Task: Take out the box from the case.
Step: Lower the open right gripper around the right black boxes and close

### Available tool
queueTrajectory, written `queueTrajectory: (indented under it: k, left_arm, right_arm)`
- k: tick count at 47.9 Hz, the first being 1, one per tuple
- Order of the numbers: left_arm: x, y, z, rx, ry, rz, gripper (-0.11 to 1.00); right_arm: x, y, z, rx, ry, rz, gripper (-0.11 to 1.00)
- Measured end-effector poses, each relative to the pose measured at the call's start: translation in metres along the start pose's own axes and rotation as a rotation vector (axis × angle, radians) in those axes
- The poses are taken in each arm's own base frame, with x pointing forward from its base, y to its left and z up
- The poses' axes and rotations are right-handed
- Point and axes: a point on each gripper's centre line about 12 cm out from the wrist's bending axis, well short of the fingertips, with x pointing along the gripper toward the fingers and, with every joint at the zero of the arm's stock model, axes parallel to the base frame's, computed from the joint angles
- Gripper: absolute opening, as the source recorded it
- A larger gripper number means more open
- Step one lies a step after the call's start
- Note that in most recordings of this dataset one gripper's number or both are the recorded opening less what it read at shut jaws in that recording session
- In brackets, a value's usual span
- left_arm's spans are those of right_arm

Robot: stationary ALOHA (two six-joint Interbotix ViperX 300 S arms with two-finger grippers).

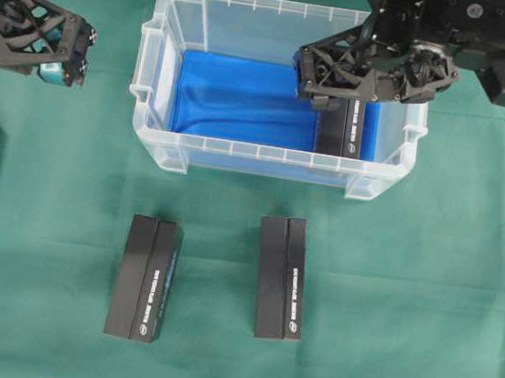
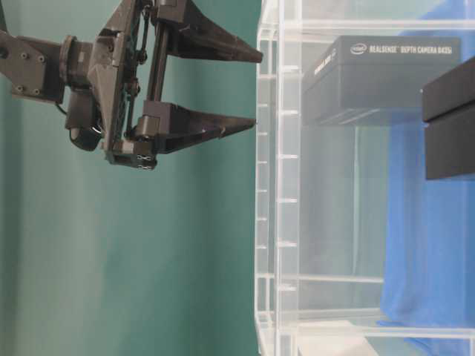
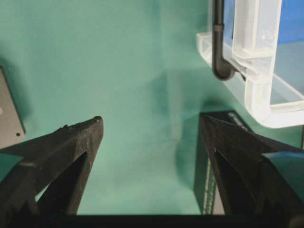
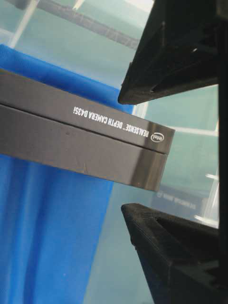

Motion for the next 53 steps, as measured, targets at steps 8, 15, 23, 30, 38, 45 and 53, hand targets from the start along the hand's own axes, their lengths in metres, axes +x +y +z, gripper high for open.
queueTrajectory:
  k: [8, 15, 23, 30, 38, 45, 53]
  left_arm:
    - [0.000, 0.000, 0.000, 0.000, 0.001, 0.000, 0.87]
    - [0.000, 0.000, 0.000, 0.000, 0.000, 0.000, 0.87]
    - [0.000, 0.000, 0.000, 0.000, 0.000, 0.000, 0.87]
    - [0.000, 0.000, 0.000, 0.000, 0.000, -0.001, 0.87]
    - [0.000, 0.000, 0.000, 0.018, 0.000, 0.000, 0.87]
    - [0.000, 0.000, 0.000, 0.020, -0.001, -0.001, 0.87]
    - [0.000, 0.000, 0.000, 0.020, 0.001, -0.002, 0.87]
  right_arm:
    - [0.004, -0.002, -0.001, 0.001, 0.004, -0.007, 0.84]
    - [0.014, -0.006, -0.003, 0.012, 0.006, -0.013, 0.84]
    - [0.023, -0.007, -0.005, 0.031, 0.004, 0.004, 0.84]
    - [0.028, -0.008, -0.006, 0.034, 0.003, 0.014, 0.84]
    - [0.037, -0.010, -0.007, 0.033, 0.006, 0.003, 0.84]
    - [0.048, -0.010, -0.005, 0.036, 0.006, 0.006, 0.84]
    - [0.058, -0.011, -0.004, 0.040, 0.005, 0.000, 0.84]
